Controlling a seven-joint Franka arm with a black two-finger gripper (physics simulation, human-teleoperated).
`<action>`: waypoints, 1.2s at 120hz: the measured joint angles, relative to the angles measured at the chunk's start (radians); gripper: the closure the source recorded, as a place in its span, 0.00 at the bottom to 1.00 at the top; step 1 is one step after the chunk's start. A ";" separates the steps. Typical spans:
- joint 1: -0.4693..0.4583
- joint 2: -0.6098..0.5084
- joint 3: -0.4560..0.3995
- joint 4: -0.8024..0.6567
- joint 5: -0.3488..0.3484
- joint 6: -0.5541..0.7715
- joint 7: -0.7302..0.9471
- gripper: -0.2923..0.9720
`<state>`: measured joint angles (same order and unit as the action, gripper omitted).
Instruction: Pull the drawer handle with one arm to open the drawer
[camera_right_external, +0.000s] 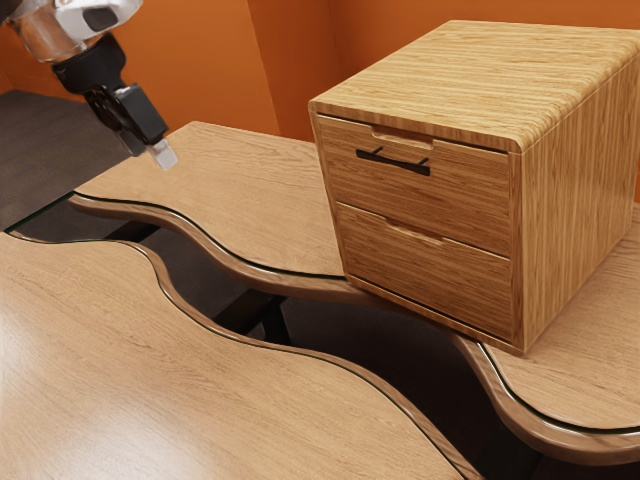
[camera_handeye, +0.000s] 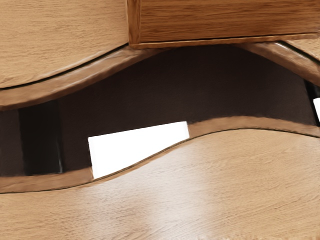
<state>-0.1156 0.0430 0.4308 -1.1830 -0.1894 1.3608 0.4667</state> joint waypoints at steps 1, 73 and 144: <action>-0.003 0.003 0.000 0.000 -0.001 -0.001 0.006 0.23; -0.224 -0.021 -0.194 -0.184 0.284 0.154 0.519 0.23; -0.165 -0.004 -0.197 -0.285 0.239 0.524 1.196 0.23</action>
<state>-0.2801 0.0392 0.2333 -1.4680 0.0493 1.8848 1.6631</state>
